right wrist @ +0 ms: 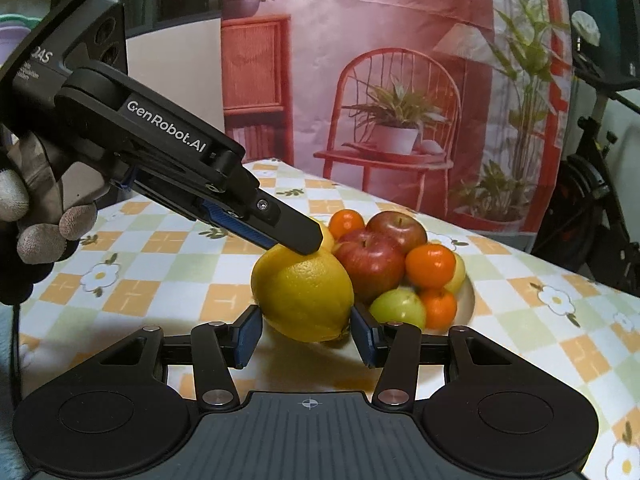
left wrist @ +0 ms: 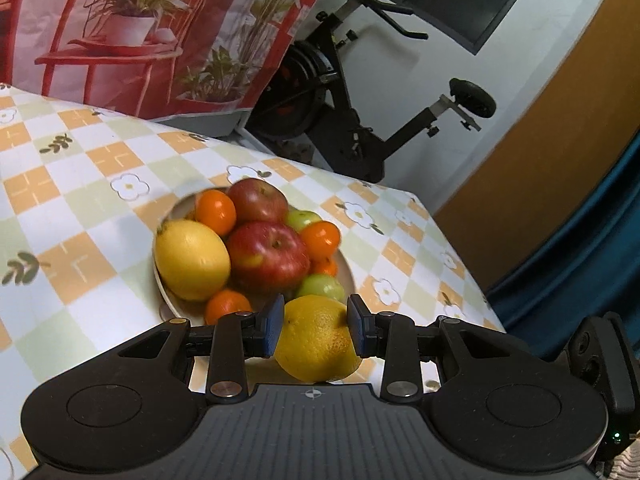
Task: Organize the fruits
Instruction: 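Lower the lemon onto the plate and open both grippers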
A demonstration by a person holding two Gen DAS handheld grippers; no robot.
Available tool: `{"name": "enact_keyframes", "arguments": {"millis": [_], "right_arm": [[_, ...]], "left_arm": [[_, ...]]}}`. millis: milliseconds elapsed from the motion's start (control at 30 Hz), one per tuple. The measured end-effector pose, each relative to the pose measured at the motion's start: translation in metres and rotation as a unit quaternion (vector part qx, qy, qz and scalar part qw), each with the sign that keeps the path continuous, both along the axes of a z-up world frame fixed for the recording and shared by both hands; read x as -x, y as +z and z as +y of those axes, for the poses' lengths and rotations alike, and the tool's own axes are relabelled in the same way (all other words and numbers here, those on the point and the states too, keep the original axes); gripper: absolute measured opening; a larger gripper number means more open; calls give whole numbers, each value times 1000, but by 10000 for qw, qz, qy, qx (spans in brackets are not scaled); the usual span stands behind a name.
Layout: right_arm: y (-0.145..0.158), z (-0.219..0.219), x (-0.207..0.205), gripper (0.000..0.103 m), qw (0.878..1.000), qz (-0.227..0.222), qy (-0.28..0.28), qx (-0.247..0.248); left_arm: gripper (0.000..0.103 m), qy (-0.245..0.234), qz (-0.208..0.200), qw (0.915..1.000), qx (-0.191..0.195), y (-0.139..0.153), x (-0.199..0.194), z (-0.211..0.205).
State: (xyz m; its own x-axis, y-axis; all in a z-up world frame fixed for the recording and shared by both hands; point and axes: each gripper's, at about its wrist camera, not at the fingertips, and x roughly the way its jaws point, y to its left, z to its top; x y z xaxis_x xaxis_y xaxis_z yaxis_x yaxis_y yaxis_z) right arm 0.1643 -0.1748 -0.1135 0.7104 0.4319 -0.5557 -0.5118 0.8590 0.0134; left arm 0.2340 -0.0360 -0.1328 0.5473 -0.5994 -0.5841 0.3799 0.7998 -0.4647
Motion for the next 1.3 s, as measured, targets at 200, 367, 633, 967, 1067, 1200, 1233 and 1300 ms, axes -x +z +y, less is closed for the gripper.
{"name": "enact_keyframes", "arguments": {"millis": [200,367,633,967,1067,1200,1233,1300], "right_arm": [[-9,4,-18,44,10000,24,-47,71],[-10,6,-21,43,10000,-7,-20,96],[-13,5,-24,46,10000,57,-61,54],[-23,-2,-16,45,9991,310,-271,32],[-23,-2,-14,45,9990,326,-302,19],[-20,-5,-10,46,9987,296,-414,-40],[-18,-6,-8,47,9985,267,-477,-66],[-14,-10,-5,51,9978,217,-604,-135]], "left_arm": [[35,72,111,9999,-23,-6,-19,1],[35,241,148,9996,6,-9,-25,9],[35,427,187,9989,-20,-12,-25,21],[35,448,10,9986,-296,-9,-15,20],[35,506,-59,9980,-376,-7,-12,23],[36,596,-162,9967,-527,-3,-5,27],[36,624,-192,9963,-563,0,-3,29],[37,679,-274,9952,-652,4,1,31]]}}
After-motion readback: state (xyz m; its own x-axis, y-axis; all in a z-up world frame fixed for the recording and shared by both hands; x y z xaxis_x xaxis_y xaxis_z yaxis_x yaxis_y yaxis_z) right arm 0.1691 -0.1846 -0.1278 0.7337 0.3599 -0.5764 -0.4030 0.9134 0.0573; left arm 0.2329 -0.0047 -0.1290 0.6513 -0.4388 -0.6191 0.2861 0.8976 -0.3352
